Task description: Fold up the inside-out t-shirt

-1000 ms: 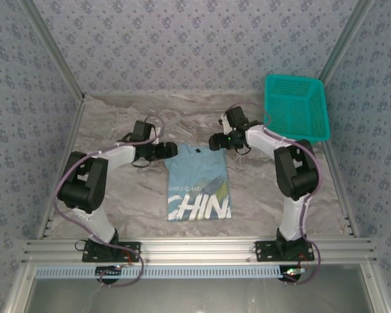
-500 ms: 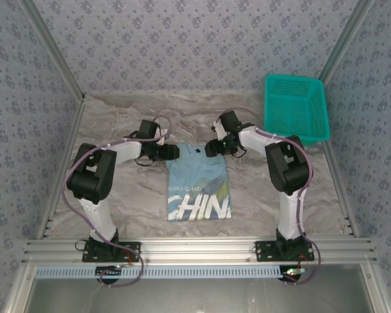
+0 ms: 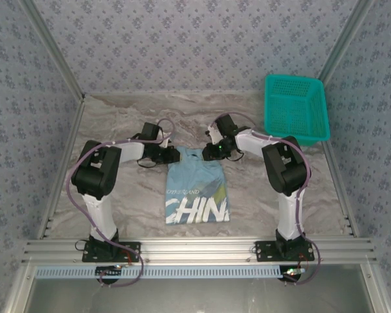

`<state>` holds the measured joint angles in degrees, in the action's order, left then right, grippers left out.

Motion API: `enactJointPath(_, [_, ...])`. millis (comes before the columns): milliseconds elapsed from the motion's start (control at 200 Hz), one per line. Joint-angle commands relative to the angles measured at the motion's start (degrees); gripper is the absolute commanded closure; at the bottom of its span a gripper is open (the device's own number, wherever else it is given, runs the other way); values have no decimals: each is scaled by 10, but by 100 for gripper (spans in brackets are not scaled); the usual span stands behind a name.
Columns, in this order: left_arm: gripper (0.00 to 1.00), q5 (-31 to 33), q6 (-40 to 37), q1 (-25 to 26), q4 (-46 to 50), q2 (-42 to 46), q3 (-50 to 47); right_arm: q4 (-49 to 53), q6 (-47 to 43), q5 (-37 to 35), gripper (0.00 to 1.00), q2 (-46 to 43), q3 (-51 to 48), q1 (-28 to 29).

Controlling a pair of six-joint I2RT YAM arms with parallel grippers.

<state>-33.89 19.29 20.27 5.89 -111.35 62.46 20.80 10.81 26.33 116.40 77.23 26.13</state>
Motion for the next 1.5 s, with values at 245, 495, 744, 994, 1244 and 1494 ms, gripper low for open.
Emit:
enactJointPath(245, [100, -25, 52, -22, -58, 55, 21, -127, 71, 99, 100, -42, 8, -42])
enactJointPath(495, [100, -16, 44, -47, -31, 99, 144, -178, 105, 99, 100, -78, 105, -65])
enactJointPath(744, [100, -15, 17, -47, -10, 162, 208, -227, 92, 83, 100, -147, 123, -67])
enactJointPath(994, [100, 1, 4, -9, -37, 244, 24, -264, 79, 90, 100, -212, -42, -53])
enactJointPath(1244, [100, 13, 26, 45, -47, 332, -175, -250, 100, 33, 100, -319, -267, -15])
enactJointPath(1494, [100, 35, 34, 53, -63, 302, -173, -186, 88, -11, 100, -304, -261, -12])
